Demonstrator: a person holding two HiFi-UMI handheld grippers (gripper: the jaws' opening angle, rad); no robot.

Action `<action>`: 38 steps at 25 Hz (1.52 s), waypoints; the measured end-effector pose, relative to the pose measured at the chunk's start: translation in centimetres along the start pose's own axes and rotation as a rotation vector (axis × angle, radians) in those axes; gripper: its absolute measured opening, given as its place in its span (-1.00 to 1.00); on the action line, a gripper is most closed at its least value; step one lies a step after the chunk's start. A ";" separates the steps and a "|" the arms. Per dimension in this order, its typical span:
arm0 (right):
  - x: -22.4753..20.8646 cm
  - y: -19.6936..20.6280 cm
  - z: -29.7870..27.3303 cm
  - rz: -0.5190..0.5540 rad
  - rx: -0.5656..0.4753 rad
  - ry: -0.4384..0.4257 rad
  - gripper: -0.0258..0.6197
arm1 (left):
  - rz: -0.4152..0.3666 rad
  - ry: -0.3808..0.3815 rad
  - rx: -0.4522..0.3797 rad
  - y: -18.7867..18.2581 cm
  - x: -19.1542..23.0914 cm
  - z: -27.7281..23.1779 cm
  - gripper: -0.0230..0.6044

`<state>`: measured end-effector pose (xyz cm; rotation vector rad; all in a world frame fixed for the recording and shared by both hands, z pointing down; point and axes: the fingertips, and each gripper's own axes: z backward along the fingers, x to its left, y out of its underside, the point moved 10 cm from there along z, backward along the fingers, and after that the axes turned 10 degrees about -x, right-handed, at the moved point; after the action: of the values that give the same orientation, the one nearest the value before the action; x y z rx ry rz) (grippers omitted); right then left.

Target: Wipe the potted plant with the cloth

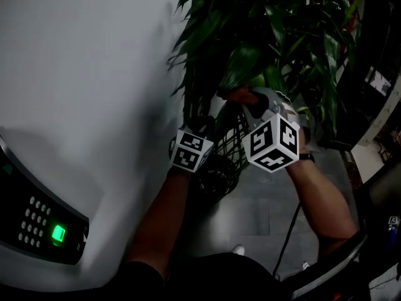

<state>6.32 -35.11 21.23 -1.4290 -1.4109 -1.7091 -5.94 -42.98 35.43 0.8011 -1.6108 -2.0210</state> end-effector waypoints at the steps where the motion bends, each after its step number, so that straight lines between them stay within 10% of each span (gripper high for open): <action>1: 0.1 0.4 -0.7 -0.005 0.012 -0.005 -0.73 | -0.009 0.010 -0.004 -0.1 -0.4 -0.4 -0.87; 17: 4.1 3.5 -2.4 -0.284 -0.034 -0.184 -0.73 | 0.164 0.198 -0.184 -0.9 -4.5 -1.9 -0.87; 38: 8.1 -0.7 3.3 -0.220 -0.071 -0.409 -0.73 | -0.026 0.121 -0.185 -1.1 -4.3 -0.2 -0.87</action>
<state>4.37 -30.00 28.06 -1.7949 -1.7946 -1.6721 -2.60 -40.07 35.08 0.8608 -1.3313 -2.0612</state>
